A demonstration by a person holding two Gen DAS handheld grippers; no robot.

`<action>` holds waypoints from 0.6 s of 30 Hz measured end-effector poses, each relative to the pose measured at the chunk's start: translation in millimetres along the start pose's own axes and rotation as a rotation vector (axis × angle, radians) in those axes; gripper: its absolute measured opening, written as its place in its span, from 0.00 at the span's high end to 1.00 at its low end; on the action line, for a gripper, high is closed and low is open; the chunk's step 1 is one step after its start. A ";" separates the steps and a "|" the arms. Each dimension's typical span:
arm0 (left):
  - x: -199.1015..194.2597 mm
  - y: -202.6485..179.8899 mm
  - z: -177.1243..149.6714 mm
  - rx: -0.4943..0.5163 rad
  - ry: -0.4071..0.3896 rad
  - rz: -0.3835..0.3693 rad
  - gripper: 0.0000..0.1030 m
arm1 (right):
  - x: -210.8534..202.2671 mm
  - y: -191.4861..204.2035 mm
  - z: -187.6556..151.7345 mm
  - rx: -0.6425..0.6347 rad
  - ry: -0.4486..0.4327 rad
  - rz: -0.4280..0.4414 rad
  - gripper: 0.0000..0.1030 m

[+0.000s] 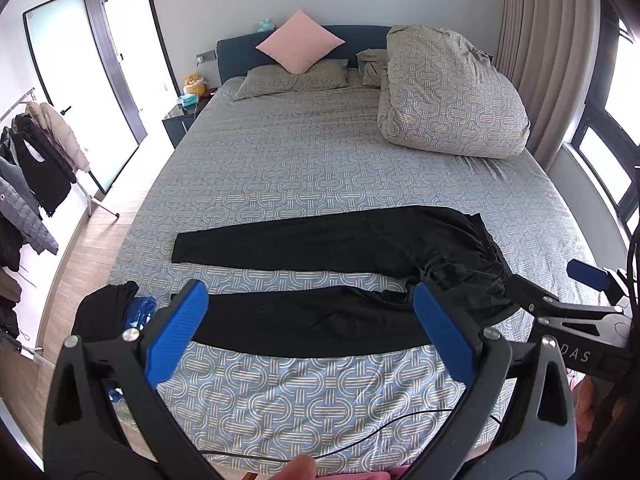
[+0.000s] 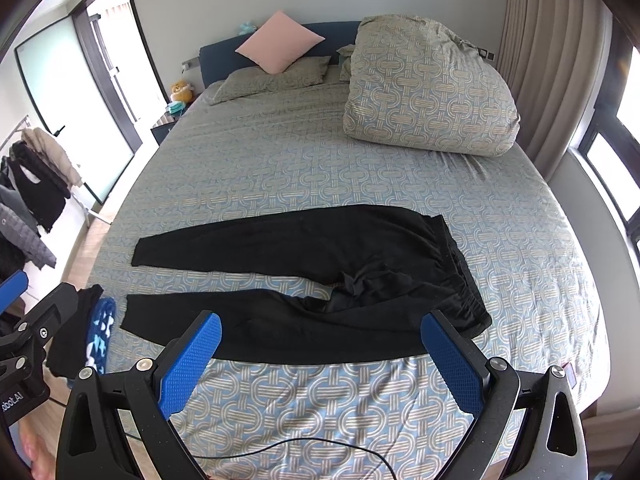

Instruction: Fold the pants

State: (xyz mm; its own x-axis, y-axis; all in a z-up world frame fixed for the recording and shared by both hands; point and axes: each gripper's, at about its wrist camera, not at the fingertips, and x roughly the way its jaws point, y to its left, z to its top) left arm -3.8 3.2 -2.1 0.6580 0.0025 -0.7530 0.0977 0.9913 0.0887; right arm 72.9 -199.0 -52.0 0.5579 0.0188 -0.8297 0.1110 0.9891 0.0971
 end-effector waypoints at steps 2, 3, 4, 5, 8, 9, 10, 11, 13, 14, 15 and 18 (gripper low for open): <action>0.2 0.2 0.3 0.001 -0.001 -0.001 0.01 | -3.7 1.1 -0.3 -0.008 -0.020 -0.017 0.01; 0.5 0.7 0.1 0.001 0.000 -0.006 0.01 | -5.3 1.7 -0.4 -0.011 -0.028 -0.025 0.01; 1.1 1.0 0.5 0.001 0.001 -0.013 0.01 | -6.9 2.2 -0.2 -0.015 -0.037 -0.031 0.01; 1.4 1.6 -0.2 -0.005 0.004 -0.023 0.00 | -8.3 2.8 0.1 -0.017 -0.044 -0.035 0.01; 2.9 5.1 -1.8 -0.022 0.008 -0.046 0.01 | -10.5 2.3 0.4 -0.012 -0.057 -0.037 0.01; 2.7 6.0 -3.0 -0.029 0.000 -0.049 0.01 | -10.7 1.8 0.6 -0.008 -0.060 -0.039 0.01; 2.3 5.9 -4.5 -0.034 -0.007 -0.050 0.01 | -11.5 1.6 0.3 -0.007 -0.066 -0.046 0.01; 2.3 6.1 -5.2 -0.037 -0.015 -0.047 0.01 | -12.7 1.5 0.1 -0.010 -0.077 -0.055 0.01; 4.7 6.0 -6.3 -0.037 -0.007 -0.042 0.01 | -14.3 1.3 -0.5 -0.019 -0.090 -0.064 0.01; 7.1 5.8 -6.4 -0.033 0.007 -0.039 0.01 | -14.5 0.9 -0.5 -0.021 -0.091 -0.064 0.01; 9.5 5.0 -7.4 -0.030 0.021 -0.037 0.01 | -14.5 0.5 -0.5 -0.020 -0.091 -0.062 0.01; 16.0 4.8 -10.2 -0.028 0.047 -0.024 0.01 | -13.0 -1.9 -1.0 -0.011 -0.086 -0.053 0.01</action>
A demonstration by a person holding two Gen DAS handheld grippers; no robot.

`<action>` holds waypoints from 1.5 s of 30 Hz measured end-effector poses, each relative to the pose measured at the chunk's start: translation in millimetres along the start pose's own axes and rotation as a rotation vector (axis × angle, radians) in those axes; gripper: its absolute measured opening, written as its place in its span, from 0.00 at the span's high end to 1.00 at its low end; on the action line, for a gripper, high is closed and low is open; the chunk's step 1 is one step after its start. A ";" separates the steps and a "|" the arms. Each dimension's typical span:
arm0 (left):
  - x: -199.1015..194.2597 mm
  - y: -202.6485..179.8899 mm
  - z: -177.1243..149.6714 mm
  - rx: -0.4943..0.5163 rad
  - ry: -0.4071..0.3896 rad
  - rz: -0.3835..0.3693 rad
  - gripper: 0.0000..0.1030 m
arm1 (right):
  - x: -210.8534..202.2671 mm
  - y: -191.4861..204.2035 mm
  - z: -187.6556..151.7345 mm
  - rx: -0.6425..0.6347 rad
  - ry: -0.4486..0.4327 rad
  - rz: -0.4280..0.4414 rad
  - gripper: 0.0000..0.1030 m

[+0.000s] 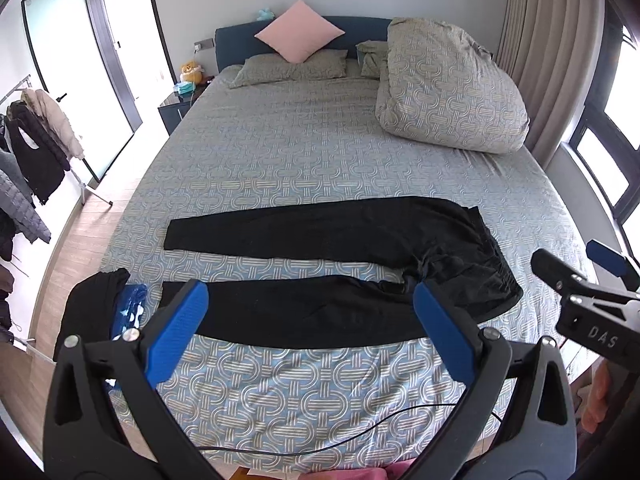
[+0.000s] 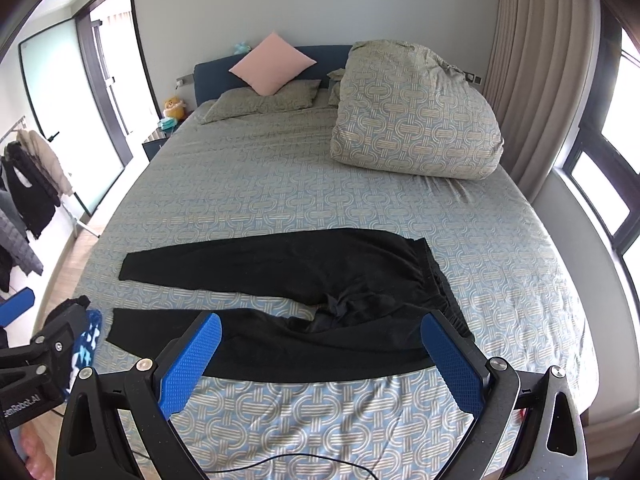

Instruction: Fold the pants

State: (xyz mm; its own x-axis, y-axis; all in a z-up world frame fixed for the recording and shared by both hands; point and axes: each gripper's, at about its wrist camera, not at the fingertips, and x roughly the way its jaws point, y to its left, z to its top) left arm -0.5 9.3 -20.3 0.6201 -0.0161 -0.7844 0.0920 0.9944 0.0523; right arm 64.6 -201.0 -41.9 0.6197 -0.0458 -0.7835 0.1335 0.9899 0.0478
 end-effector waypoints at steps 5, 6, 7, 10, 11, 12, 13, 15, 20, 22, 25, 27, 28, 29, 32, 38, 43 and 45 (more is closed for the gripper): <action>4.2 4.2 -4.0 -0.015 0.014 0.012 0.01 | 4.9 -4.8 -0.2 0.013 0.015 0.003 0.01; 5.1 5.0 -4.1 -0.017 0.015 0.017 0.01 | 5.3 -5.4 -0.5 0.015 0.017 0.004 0.01; 6.0 5.5 -4.4 -0.019 0.016 0.020 0.01 | 6.3 -6.2 -0.7 0.018 0.019 0.007 0.01; 9.9 7.2 -4.8 -0.023 0.021 0.031 0.01 | 10.1 -7.2 -2.5 0.019 0.022 0.012 0.01; 12.6 8.3 -5.2 -0.026 0.025 0.033 0.01 | 14.2 -7.8 -4.1 0.015 0.025 0.015 0.01; 16.0 9.6 -5.3 -0.030 0.031 0.033 0.01 | 18.9 -8.6 -5.9 0.011 0.030 0.020 0.01; 23.5 12.4 -7.2 -0.040 0.043 0.038 0.01 | 31.9 -11.3 -11.0 0.008 0.055 0.028 0.01; 46.8 21.7 -15.0 -0.066 0.086 0.062 0.01 | 58.1 -19.2 -22.1 0.022 0.119 0.034 0.01; 145.9 78.1 -68.5 -0.174 0.371 0.125 0.13 | 162.9 -74.8 -84.6 0.212 0.434 -0.028 0.05; 175.9 109.5 -93.2 -0.270 0.482 0.111 0.20 | 192.4 -97.7 -110.9 0.292 0.533 -0.041 0.13; 209.4 142.0 -113.6 -0.394 0.561 0.095 0.19 | 227.3 -128.3 -141.0 0.444 0.615 -0.015 0.19; 237.1 159.8 -122.2 -0.432 0.594 0.110 0.19 | 245.6 -143.7 -149.3 0.556 0.635 0.033 0.20; 250.6 167.7 -126.3 -0.445 0.614 0.126 0.19 | 256.7 -153.0 -153.5 0.629 0.647 0.055 0.20; 264.0 174.1 -128.5 -0.468 0.628 0.134 0.19 | 269.5 -165.4 -158.0 0.718 0.658 0.071 0.21; 299.4 205.6 -133.3 -0.564 0.647 0.185 0.19 | 292.6 -205.8 -166.0 0.975 0.631 0.086 0.25; 337.6 267.0 -149.5 -0.772 0.692 0.213 0.19 | 307.7 -266.9 -171.7 1.256 0.523 0.049 0.25; 358.2 285.4 -158.0 -0.874 0.756 0.169 0.19 | 320.2 -282.7 -184.0 1.327 0.497 -0.001 0.34; 367.0 286.3 -158.5 -0.894 0.773 0.141 0.19 | 326.2 -281.3 -188.7 1.352 0.506 0.009 0.45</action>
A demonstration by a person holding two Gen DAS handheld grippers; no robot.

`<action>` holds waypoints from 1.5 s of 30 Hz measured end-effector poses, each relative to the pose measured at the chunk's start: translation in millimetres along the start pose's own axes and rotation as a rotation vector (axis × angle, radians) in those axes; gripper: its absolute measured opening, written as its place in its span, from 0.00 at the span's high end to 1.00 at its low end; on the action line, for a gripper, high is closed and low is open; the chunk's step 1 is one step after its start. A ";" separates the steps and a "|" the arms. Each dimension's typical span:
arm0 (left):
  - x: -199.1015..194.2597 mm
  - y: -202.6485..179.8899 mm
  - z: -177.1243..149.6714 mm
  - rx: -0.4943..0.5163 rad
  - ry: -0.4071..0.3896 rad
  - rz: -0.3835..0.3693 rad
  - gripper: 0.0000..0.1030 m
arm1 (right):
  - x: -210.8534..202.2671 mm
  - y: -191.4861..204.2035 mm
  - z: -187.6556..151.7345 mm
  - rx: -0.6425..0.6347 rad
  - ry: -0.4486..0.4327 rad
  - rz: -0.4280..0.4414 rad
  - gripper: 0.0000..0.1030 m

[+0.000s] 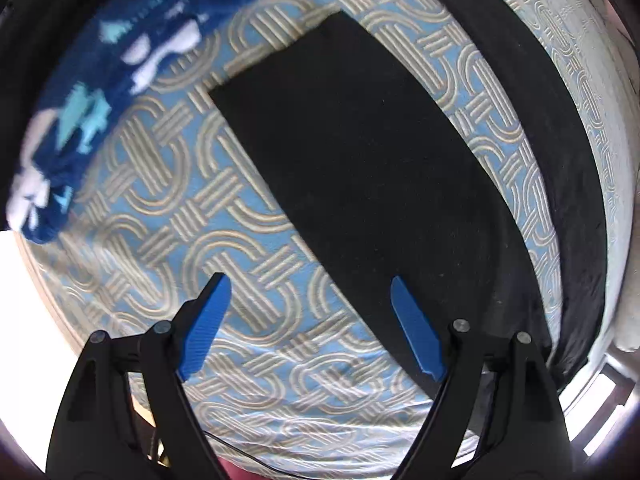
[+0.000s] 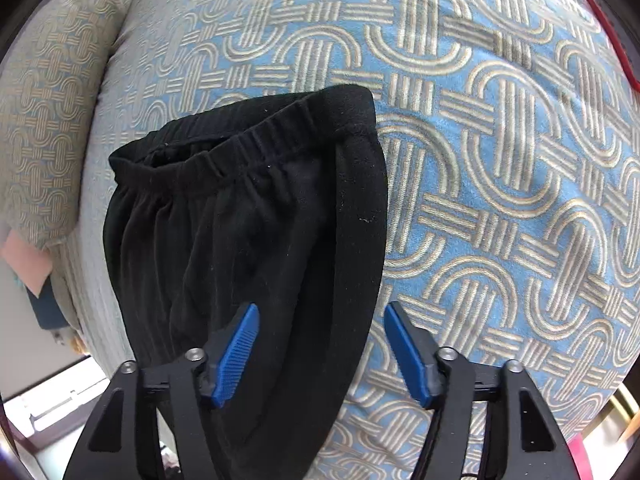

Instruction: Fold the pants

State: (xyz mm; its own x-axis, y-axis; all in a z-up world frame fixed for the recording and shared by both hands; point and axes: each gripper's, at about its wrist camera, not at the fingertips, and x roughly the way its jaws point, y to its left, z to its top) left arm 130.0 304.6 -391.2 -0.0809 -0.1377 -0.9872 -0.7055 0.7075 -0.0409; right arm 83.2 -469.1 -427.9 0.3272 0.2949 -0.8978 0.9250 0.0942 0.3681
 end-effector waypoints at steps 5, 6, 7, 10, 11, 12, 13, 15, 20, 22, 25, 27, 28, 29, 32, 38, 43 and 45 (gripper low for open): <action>12.6 -12.5 10.2 -0.003 0.057 -0.031 0.19 | 15.7 -4.3 3.8 0.052 0.029 -0.009 0.82; 13.3 -12.0 10.6 -0.013 0.061 -0.036 0.20 | 16.9 -4.2 4.4 0.057 0.029 -0.015 0.89; 15.4 -9.9 13.0 -0.032 0.065 -0.041 0.20 | 18.0 -6.3 2.2 0.062 0.021 -0.025 0.93; 23.6 3.6 21.8 -0.117 0.080 -0.072 0.42 | 13.6 -11.6 -2.1 0.075 -0.015 -0.048 0.96; 27.6 9.6 26.0 -0.141 0.087 -0.086 0.50 | 11.8 -13.7 -2.3 0.080 -0.017 -0.048 0.96; 30.8 14.8 28.6 -0.171 0.095 -0.104 0.54 | 10.1 -14.0 -3.6 0.086 -0.020 -0.046 0.97; 34.0 20.4 31.8 -0.205 0.104 -0.128 0.55 | 6.4 -17.2 -3.9 0.087 -0.020 -0.043 0.97; 36.0 29.2 38.6 -0.233 0.099 -0.156 0.55 | 2.4 -17.4 -5.1 0.081 -0.015 -0.029 0.97; 35.7 44.6 63.8 -0.266 0.070 -0.220 0.43 | -1.3 -3.7 -3.2 0.030 -0.002 -0.024 0.95; 41.7 43.4 74.9 -0.281 0.073 -0.235 0.36 | 3.6 3.6 4.7 0.014 0.001 -0.036 0.95; 46.2 36.4 90.4 -0.294 0.077 -0.213 0.35 | 13.9 9.4 5.6 0.005 0.008 -0.050 0.92; 47.2 28.5 78.4 -0.296 0.071 -0.198 0.35 | 18.3 10.6 3.6 0.009 0.014 -0.049 0.86; 49.9 26.7 75.9 -0.290 0.063 -0.187 0.37 | 21.7 12.9 3.0 0.009 0.014 -0.049 0.82; 51.0 23.6 76.2 -0.280 0.053 -0.166 0.45 | 25.1 14.3 1.9 0.008 0.014 -0.051 0.80; 47.1 18.4 77.1 -0.251 0.031 -0.141 0.66 | 34.4 14.9 -0.8 0.014 0.023 -0.067 0.77; 35.1 30.4 100.5 -0.281 0.010 -0.251 0.95 | 33.1 17.9 -2.4 0.033 -0.005 -0.050 0.96; 19.5 33.8 112.5 -0.260 -0.022 -0.279 0.95 | 14.9 22.5 -0.7 0.022 -0.017 0.005 0.96; 2.3 44.2 109.3 -0.253 -0.028 -0.307 0.95 | 4.5 29.1 -1.5 -0.005 -0.027 0.018 0.96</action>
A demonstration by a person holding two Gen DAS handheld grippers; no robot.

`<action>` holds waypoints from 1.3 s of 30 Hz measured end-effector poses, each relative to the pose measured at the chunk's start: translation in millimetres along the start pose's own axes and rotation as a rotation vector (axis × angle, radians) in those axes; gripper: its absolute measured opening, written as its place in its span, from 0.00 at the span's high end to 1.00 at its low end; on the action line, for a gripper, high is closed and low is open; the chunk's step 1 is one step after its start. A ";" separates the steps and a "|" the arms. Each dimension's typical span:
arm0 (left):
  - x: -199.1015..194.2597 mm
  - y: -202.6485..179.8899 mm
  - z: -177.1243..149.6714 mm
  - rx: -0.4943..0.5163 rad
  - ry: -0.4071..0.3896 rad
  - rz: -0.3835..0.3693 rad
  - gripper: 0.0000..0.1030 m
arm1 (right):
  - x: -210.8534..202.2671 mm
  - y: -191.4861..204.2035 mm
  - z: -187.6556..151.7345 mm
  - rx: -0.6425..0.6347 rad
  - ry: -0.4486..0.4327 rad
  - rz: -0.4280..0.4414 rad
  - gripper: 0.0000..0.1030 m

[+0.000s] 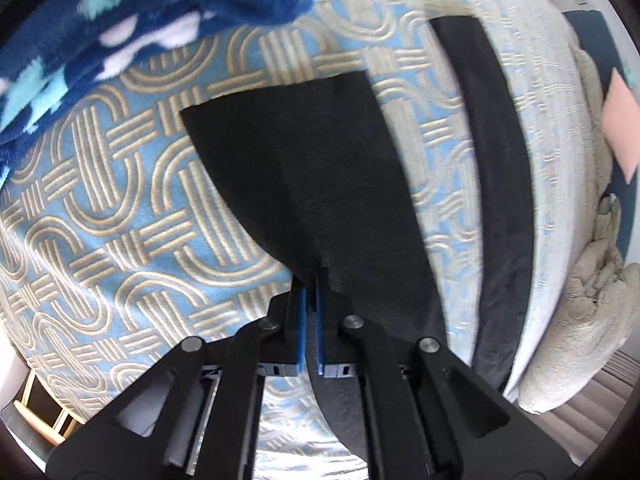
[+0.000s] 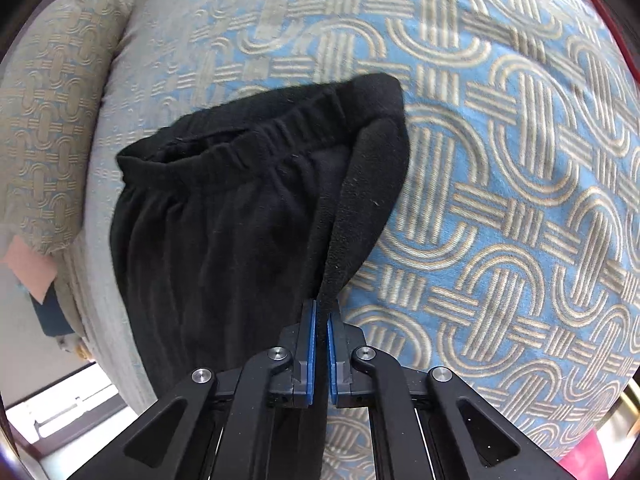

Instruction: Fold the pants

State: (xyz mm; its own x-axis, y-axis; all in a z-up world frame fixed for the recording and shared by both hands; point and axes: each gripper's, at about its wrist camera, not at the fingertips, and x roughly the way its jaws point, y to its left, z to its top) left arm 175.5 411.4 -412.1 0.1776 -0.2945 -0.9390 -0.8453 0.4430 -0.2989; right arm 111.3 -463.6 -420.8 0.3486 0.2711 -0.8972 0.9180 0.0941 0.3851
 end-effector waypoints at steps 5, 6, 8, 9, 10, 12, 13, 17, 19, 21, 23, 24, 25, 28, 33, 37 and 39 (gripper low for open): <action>-36.8 -12.6 10.8 0.044 -0.010 -0.021 0.95 | -30.3 29.8 4.7 -0.048 -0.039 0.066 0.96; -41.4 -12.7 13.2 0.049 -0.018 -0.031 0.95 | -36.4 35.8 5.2 -0.061 -0.051 0.081 0.97; -58.7 -16.8 12.5 0.069 -0.042 -0.057 0.96 | -54.9 53.2 7.2 -0.103 -0.089 0.114 0.97; -65.9 -17.7 5.9 0.082 -0.055 -0.061 0.96 | -63.6 64.6 9.4 -0.128 -0.106 0.133 0.97; -70.6 -18.6 7.5 0.099 -0.071 -0.062 0.96 | -72.6 65.3 9.6 -0.141 -0.114 0.143 0.97; -86.6 -31.4 -16.3 0.123 -0.089 -0.066 0.96 | -82.2 78.9 13.5 -0.185 -0.123 0.160 0.97; -88.4 -37.4 -12.9 0.138 -0.088 -0.058 0.96 | -81.6 82.7 13.7 -0.204 -0.111 0.154 0.96; -56.2 -38.5 -21.7 0.162 -0.052 0.005 0.96 | -58.9 65.5 10.5 -0.168 -0.031 0.069 0.86; -39.4 -30.1 -30.8 0.148 -0.018 0.033 0.95 | -42.2 44.0 3.7 -0.131 -0.018 0.011 0.75; -23.8 -12.7 -39.2 0.116 0.014 0.061 0.77 | -26.3 16.0 -4.9 -0.094 -0.036 -0.039 0.64; -13.6 0.4 -47.6 0.088 0.033 0.070 0.48 | -11.1 -1.1 -8.7 -0.059 -0.022 -0.074 0.47; -9.5 4.8 -50.7 0.076 0.033 0.071 0.41 | -5.6 -7.1 -8.6 -0.041 -0.009 -0.083 0.43; -6.9 7.9 -54.4 0.067 0.024 0.070 0.41 | 1.0 -18.4 -9.4 -0.011 0.013 -0.094 0.41; -5.9 3.1 -60.4 0.095 0.027 0.062 0.37 | 6.4 -26.2 -8.3 0.026 0.024 -0.092 0.37; 4.6 -23.7 -60.4 0.167 0.040 0.085 0.25 | 27.1 -9.9 2.3 -0.005 0.028 -0.127 0.46; 26.5 -36.7 -55.3 0.165 0.052 0.141 0.25 | 35.1 7.2 4.0 -0.036 0.028 -0.145 0.95; 33.3 -40.1 -56.3 0.150 0.067 0.149 0.25 | 38.0 13.3 5.3 -0.035 0.036 -0.138 0.96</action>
State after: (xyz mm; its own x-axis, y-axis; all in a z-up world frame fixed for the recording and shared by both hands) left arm 187.0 336.1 -421.8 0.0186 -0.2699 -0.9627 -0.7745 0.6050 -0.1846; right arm 137.8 -457.1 -451.0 0.2121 0.2877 -0.9340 0.9493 0.1663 0.2668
